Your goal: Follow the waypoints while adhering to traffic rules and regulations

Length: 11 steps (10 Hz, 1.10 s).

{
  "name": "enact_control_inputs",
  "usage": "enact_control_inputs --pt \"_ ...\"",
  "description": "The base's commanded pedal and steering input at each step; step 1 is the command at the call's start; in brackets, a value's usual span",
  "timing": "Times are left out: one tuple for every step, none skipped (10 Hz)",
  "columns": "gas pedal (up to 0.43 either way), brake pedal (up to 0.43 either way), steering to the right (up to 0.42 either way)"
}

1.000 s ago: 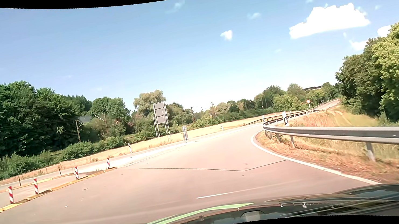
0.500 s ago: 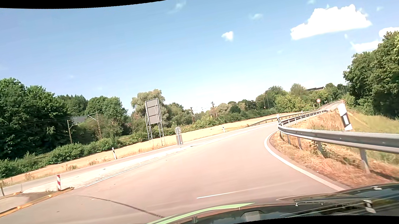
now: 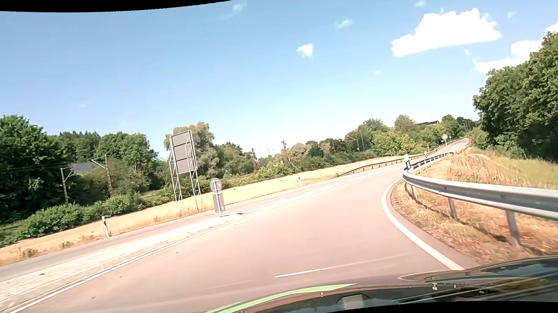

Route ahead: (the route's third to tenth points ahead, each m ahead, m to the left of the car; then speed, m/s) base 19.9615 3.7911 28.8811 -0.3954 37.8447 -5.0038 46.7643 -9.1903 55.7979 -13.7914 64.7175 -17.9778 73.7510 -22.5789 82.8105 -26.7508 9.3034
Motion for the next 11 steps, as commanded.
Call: enact_control_inputs --pt "0.220 0.000 0.055" --pt "0.220 0.000 0.059" --pt "0.220 0.000 0.063" --pt "0.220 0.000 0.066" --pt "0.220 0.000 0.071" --pt "0.220 0.000 0.072" --pt "0.228 0.000 0.073" --pt "0.228 0.000 0.074" --pt "0.240 0.000 0.074" --pt "0.248 0.000 0.074" --pt "0.248 0.000 0.074"
